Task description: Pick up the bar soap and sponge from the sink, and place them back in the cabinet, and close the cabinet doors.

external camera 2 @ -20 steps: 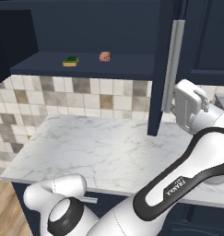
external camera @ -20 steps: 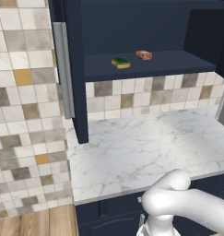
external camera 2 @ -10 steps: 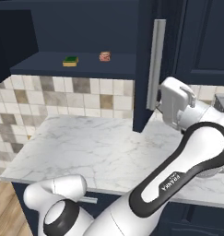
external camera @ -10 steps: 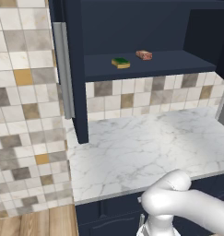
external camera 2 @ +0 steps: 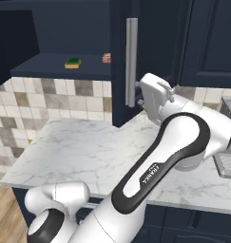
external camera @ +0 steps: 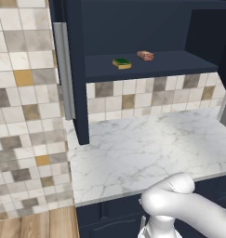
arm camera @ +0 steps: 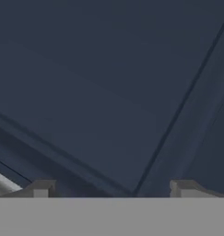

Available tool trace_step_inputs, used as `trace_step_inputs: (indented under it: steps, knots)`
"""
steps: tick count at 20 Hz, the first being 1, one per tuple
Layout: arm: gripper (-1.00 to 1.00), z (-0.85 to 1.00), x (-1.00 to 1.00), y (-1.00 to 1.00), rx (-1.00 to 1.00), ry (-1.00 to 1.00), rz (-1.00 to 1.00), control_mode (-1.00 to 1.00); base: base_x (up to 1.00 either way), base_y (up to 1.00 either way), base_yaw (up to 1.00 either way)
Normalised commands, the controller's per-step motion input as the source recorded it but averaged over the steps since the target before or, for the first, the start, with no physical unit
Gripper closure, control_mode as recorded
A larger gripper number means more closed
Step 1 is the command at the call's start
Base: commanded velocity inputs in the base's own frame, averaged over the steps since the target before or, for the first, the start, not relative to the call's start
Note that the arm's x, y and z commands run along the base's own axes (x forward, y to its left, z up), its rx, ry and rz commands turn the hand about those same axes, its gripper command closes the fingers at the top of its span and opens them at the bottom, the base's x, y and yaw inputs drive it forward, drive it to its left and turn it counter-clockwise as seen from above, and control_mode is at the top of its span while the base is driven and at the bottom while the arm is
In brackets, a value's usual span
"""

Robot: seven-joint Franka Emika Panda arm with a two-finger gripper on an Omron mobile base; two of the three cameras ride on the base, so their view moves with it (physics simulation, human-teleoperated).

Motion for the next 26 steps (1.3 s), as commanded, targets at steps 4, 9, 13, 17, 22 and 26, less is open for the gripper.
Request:
trace_step_inputs:
  steps: [4,9,13,17,22,26]
  knots:
    - [-1.00,0.07,0.03,0.65,-0.01,0.00,0.00,-1.00,0.00,0.00,0.00]
    - [-1.00,0.16,0.02,0.58,0.00,0.00,0.00,-1.00,0.00,0.00,0.00]
    - [-1.00,0.13,0.11,0.59,0.00,0.00,0.00,-1.00,0.00,0.00,0.00]
    - [-1.00,0.12,0.19,0.46,0.00,0.00,-0.03,-1.00,0.00,0.00,0.00]
    - [-1.00,0.08,0.30,0.36,0.00,0.00,-0.06,-1.00,0.00,0.00,0.00]
    - [-1.00,0.02,0.31,0.41,0.00,0.00,-0.06,-1.00,0.00,0.00,0.00]
